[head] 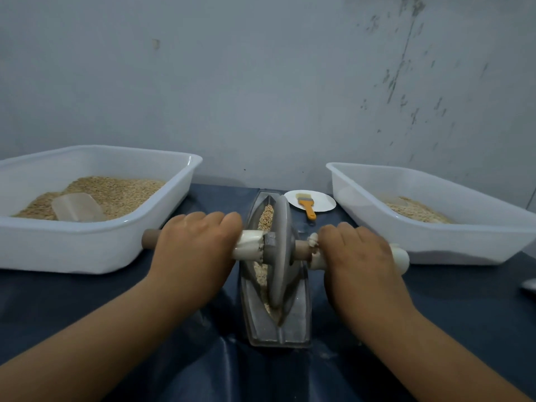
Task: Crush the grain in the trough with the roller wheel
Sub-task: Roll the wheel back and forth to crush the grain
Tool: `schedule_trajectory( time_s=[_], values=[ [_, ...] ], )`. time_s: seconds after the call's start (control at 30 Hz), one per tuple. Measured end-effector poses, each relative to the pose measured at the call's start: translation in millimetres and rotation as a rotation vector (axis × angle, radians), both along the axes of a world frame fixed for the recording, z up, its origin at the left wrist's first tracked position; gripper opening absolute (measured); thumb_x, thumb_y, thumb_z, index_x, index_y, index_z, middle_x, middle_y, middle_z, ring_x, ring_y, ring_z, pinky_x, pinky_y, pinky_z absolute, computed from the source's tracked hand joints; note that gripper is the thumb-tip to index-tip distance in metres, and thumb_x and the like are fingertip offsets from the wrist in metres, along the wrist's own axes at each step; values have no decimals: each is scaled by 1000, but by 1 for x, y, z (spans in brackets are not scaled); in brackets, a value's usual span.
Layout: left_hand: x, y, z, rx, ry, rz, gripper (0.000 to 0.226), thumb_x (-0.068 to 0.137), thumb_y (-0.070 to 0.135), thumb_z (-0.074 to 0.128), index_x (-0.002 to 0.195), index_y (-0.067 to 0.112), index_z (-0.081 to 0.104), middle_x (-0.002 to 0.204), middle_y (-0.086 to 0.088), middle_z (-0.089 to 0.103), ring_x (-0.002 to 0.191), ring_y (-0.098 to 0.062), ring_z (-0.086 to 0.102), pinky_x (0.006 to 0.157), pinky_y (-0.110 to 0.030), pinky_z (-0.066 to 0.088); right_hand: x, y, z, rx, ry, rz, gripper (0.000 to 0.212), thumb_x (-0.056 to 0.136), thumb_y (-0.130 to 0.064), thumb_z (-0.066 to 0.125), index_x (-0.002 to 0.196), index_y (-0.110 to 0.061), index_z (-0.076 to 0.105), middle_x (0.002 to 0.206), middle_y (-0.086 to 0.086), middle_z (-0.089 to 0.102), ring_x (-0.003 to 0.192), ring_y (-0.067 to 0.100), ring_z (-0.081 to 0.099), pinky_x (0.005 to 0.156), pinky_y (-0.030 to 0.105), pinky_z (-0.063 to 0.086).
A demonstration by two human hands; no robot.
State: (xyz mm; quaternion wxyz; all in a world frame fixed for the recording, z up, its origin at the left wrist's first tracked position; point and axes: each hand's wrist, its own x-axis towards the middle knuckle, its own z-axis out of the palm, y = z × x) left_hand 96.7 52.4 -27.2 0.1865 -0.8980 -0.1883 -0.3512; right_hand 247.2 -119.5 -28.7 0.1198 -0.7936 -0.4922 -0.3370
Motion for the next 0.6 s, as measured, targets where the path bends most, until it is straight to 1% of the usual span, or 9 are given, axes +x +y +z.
schedule_trajectory(
  time_s=[0.07, 0.1, 0.17, 0.27, 0.33, 0.4, 0.43, 0.5, 0.6],
  values=[
    [9, 5, -1, -52, 44, 54, 33, 68, 17, 76, 69, 19, 43, 57, 1, 48, 49, -21, 45, 48, -29, 33, 0, 11, 8, -136, 43, -69, 39, 67, -1, 61, 90, -25, 40, 87, -3, 49, 76, 21, 45, 68, 34, 31],
    [14, 7, -2, -95, 47, 94, 29, 76, 23, 71, 73, 21, 42, 62, 3, 50, 55, -20, 49, 52, -31, 40, 2, 17, 11, -161, 74, -81, 35, 76, -4, 57, 94, -26, 37, 95, -3, 50, 84, 21, 46, 71, 34, 28],
    [18, 9, -2, -148, 40, 136, 25, 84, 31, 62, 78, 25, 39, 69, 7, 49, 65, -17, 51, 59, -31, 44, 2, 26, 17, -169, 91, -94, 29, 82, -6, 51, 99, -25, 38, 104, -2, 52, 95, 22, 48, 74, 34, 26],
    [6, 1, -6, -151, 2, 81, 36, 74, 25, 73, 73, 24, 37, 62, 6, 48, 55, -17, 47, 51, -29, 32, -5, 21, 19, -174, 57, -104, 29, 78, -4, 52, 98, -24, 41, 100, 0, 52, 90, 23, 47, 76, 35, 30],
    [-5, -5, -9, -107, -71, 28, 45, 60, 17, 80, 68, 23, 36, 53, 4, 45, 45, -16, 39, 47, -25, 22, -10, 10, 11, -65, 16, -47, 33, 65, 1, 55, 91, -19, 50, 85, 3, 52, 77, 25, 48, 73, 38, 38],
    [-13, -10, -9, -81, -99, 19, 43, 56, 16, 79, 66, 22, 38, 51, 5, 42, 43, -16, 35, 48, -23, 19, -13, 1, 3, 77, -12, 13, 34, 58, 3, 51, 86, -15, 56, 77, 5, 52, 68, 27, 48, 66, 42, 43],
    [-13, -10, -9, -79, -89, 17, 41, 57, 16, 79, 66, 21, 39, 52, 5, 42, 43, -16, 36, 48, -23, 20, -11, 0, 0, 99, -26, 21, 35, 57, 3, 50, 87, -14, 57, 77, 5, 52, 68, 28, 48, 66, 42, 43],
    [-6, -6, -6, -83, -38, 41, 39, 61, 17, 78, 67, 21, 39, 54, 5, 42, 45, -18, 39, 48, -26, 25, -8, 5, 3, 45, 16, -13, 37, 61, 3, 53, 92, -15, 57, 82, 4, 53, 73, 27, 48, 70, 41, 41],
    [10, 0, -4, -110, 19, 122, 34, 79, 28, 68, 74, 26, 35, 63, 9, 40, 57, -16, 45, 55, -29, 32, -4, 19, 9, -133, 100, -72, 33, 79, -6, 50, 106, -24, 47, 102, -3, 50, 91, 21, 45, 83, 35, 34]
  ],
)
